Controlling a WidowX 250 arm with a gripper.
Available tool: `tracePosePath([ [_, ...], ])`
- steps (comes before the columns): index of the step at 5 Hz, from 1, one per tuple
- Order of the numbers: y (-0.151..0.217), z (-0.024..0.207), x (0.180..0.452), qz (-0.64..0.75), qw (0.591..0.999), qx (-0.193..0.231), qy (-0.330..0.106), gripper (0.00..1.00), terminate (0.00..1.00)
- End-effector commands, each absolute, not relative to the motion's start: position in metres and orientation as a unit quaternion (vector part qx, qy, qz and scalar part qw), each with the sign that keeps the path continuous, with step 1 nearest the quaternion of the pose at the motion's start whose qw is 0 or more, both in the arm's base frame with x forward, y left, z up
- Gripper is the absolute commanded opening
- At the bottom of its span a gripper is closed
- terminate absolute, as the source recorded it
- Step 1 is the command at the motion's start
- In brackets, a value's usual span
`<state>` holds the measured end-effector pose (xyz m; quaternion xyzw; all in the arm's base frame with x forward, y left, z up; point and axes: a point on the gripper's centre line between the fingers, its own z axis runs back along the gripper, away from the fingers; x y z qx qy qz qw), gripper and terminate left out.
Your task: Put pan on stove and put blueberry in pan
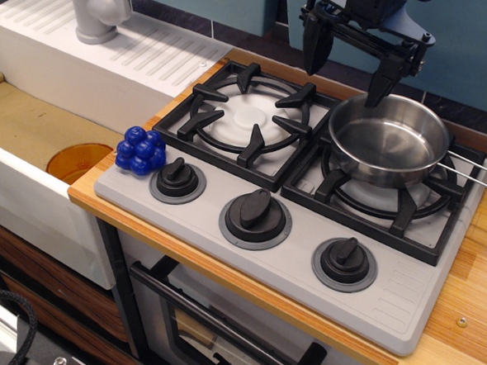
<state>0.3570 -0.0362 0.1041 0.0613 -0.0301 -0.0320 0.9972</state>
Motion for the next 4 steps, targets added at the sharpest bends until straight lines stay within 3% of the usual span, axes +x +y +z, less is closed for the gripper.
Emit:
tracePosePath([
  [1,-0.036,0.104,0.357,-0.032,0.997,0.061,-0.03,1.0,0.0],
  [4,-0.033,0.069,0.363,-0.042,0.996,0.044,-0.067,1.0,0.0],
])
